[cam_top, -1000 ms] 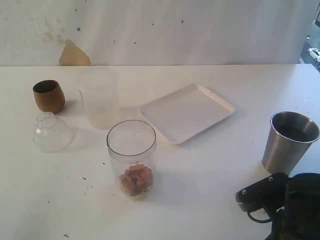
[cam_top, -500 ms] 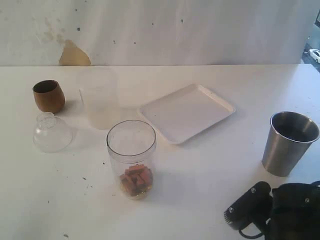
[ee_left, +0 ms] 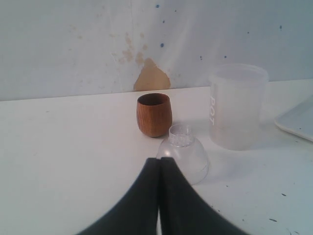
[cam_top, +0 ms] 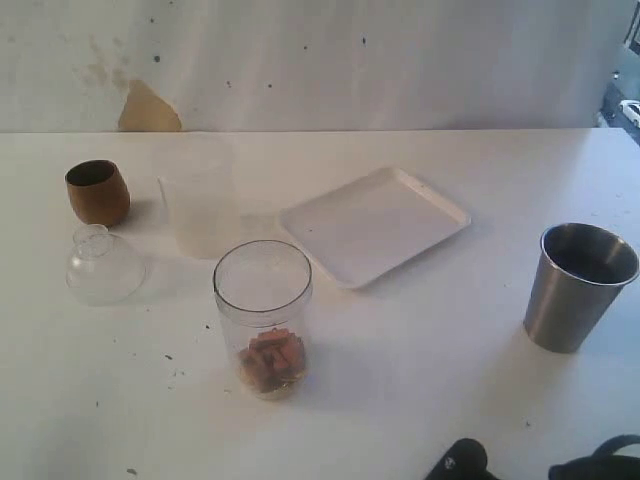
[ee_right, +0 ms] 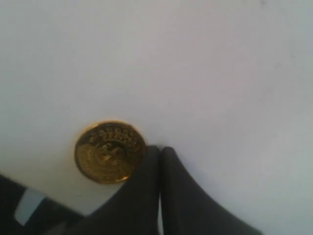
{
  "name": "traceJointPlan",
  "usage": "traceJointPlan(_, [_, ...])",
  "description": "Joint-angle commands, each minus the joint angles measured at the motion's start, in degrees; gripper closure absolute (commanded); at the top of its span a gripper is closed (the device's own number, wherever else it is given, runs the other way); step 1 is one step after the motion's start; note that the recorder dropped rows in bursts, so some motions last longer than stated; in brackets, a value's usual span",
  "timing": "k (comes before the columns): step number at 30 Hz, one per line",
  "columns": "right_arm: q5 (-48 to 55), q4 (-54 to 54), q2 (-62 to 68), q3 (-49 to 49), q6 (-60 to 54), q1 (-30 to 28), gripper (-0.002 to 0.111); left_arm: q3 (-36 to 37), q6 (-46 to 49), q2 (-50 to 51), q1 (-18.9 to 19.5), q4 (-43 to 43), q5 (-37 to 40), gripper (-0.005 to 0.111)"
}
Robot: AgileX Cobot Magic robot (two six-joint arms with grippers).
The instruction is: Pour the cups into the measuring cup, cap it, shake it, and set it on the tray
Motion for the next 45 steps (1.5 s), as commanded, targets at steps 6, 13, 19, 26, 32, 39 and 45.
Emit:
traceJointPlan(6, [-0.9,-11.1,-4.7,0.6,16.2,1.8,0.108,0.4,-0.1,-0.3,-0.3,-0.5,-0.5,0.107])
traceJointPlan(13, [-5.9,-11.4,-8.3,-0.5,12.1,1.9,0.108,0.4,-0.1,-0.3,-0.3,-0.5,-0.5,0.107])
traceJointPlan(19, [-10.6,-14.4,-5.5,-0.5,11.8,1.8,0.108,0.4,-0.1,-0.3,-0.3,-0.5,-0.5,0.107])
traceJointPlan(26, [-8.8,-15.8,0.0,-0.5,14.0,1.8,0.108,0.4,-0.1,-0.3,-0.3,-0.5,-0.5,0.107])
traceJointPlan(32, [-10.6,-9.3,-0.1,-0.5,11.1,2.4,0.108,0.4,-0.1,-0.3,-0.3,-0.5,-0.5,0.107])
traceJointPlan(39, [-10.2,-6.3,-0.1,-0.5,10.1,4.6,0.108,0.4,-0.1,-0.3,-0.3,-0.5,-0.5,0.107])
traceJointPlan(45, [-6.7,-1.6,-0.1,-0.5,6.7,4.6,0.108,0.4,-0.1,-0.3,-0.3,-0.5,-0.5,0.107])
